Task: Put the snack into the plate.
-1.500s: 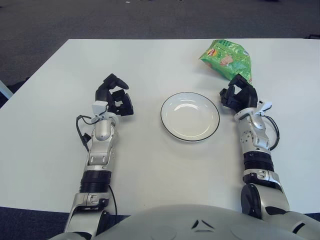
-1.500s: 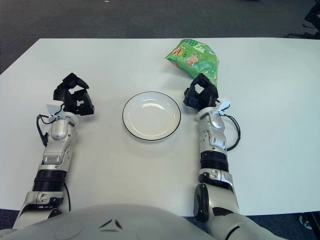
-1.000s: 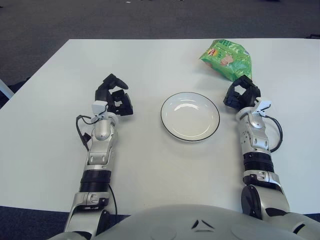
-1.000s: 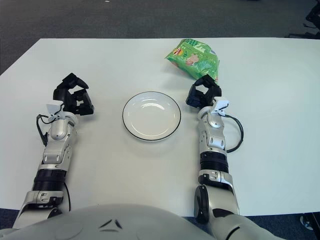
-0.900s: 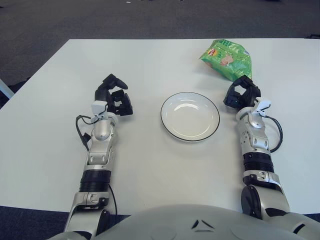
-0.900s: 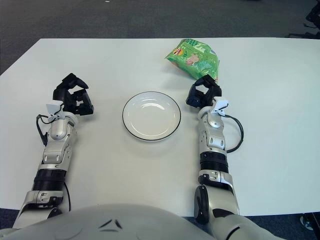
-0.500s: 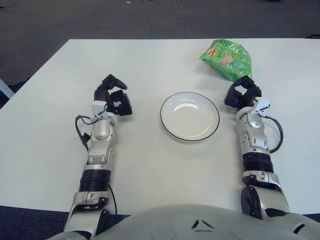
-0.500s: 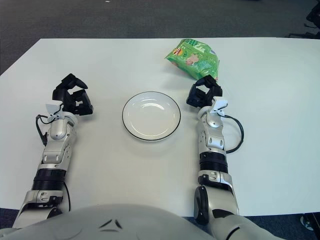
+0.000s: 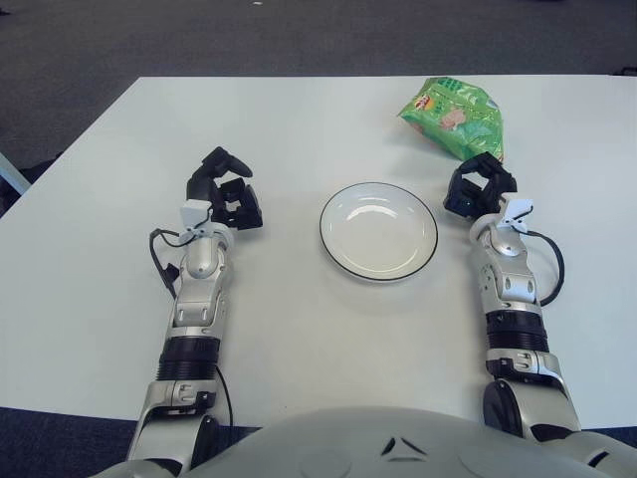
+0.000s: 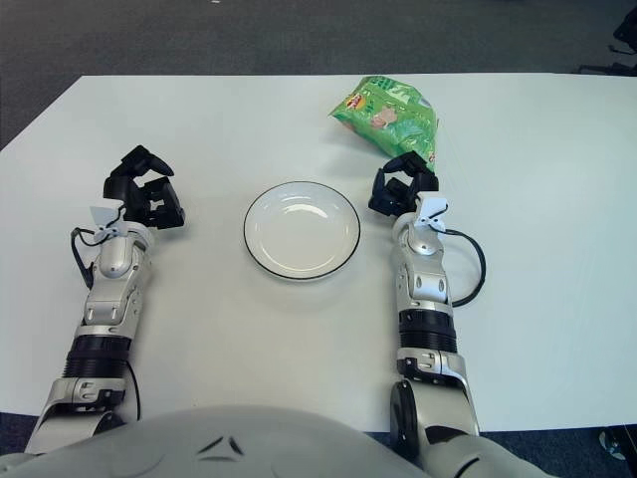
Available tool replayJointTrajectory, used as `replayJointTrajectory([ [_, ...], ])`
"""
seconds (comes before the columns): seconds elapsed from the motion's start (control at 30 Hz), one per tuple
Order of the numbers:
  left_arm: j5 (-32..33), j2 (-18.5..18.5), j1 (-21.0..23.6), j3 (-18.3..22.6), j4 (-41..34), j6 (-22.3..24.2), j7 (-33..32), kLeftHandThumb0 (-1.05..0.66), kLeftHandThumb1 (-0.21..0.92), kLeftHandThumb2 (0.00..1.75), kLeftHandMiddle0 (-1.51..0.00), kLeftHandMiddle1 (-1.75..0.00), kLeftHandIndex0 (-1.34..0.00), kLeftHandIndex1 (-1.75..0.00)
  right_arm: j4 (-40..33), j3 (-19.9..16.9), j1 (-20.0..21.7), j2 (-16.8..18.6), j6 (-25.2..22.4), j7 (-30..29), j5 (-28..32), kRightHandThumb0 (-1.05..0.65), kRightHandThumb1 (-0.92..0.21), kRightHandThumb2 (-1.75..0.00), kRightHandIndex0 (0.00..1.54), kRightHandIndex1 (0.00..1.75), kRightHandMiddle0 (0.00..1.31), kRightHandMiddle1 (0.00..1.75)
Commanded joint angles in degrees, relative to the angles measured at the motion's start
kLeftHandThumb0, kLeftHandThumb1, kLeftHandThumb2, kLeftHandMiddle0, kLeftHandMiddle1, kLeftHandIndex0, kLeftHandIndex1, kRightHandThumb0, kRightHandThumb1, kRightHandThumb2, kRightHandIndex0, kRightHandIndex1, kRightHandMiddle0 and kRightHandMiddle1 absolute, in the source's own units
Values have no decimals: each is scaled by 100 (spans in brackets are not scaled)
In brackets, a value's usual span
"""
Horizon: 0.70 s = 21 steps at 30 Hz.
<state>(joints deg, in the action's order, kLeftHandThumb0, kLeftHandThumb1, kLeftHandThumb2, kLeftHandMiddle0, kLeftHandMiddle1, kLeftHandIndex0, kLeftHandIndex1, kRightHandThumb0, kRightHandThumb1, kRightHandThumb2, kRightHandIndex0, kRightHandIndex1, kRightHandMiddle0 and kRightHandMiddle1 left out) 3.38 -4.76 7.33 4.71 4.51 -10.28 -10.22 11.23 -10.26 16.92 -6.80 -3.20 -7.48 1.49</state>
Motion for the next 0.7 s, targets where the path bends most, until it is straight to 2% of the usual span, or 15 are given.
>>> replayJointTrajectory([
  [0.0, -43, 366, -713, -36, 334, 4, -60, -61, 3, 167, -132, -175, -86, -175, 1, 47, -38, -200, 97, 143, -107, -44, -45, -115, 91, 175, 50, 175],
  [0.03, -38, 367, -712, -32, 339, 5, -58, -61, 3, 167, -132, -175, -86, -175, -86, 84, 14, -306, 121, 225, -166, -43, -46, -114, 90, 175, 50, 175],
  [0.1, -31, 373, -711, -29, 352, 4, -56, -61, 3, 167, -132, -175, -86, -175, -342, 162, 80, -470, 83, 345, -277, -23, -33, -129, 83, 172, 46, 175],
  [0.17, -26, 381, -708, -28, 368, -3, -53, -61, 3, 167, -132, -175, -86, -175, -829, 271, 116, -614, -132, 428, -447, -10, -26, -137, 78, 169, 44, 175],
  [0.27, -18, 388, -705, -23, 381, -10, -50, -61, 3, 167, -132, -175, -85, -175, -1152, 402, 160, -836, -184, 526, -746, -4, -27, -135, 74, 165, 40, 175],
  [0.4, 3, 400, -682, -22, 427, -32, -35, -61, 3, 166, -132, -175, -85, -175, -879, 640, 246, -1225, 337, 490, -1359, -2, -31, -131, 71, 163, 36, 175],
  [0.67, 20, 425, -652, -21, 466, -25, -54, -60, 4, 165, -130, -175, -85, -175, -697, 786, 439, -1502, 665, 384, -1876, -1, -36, -124, 64, 164, 33, 175],
])
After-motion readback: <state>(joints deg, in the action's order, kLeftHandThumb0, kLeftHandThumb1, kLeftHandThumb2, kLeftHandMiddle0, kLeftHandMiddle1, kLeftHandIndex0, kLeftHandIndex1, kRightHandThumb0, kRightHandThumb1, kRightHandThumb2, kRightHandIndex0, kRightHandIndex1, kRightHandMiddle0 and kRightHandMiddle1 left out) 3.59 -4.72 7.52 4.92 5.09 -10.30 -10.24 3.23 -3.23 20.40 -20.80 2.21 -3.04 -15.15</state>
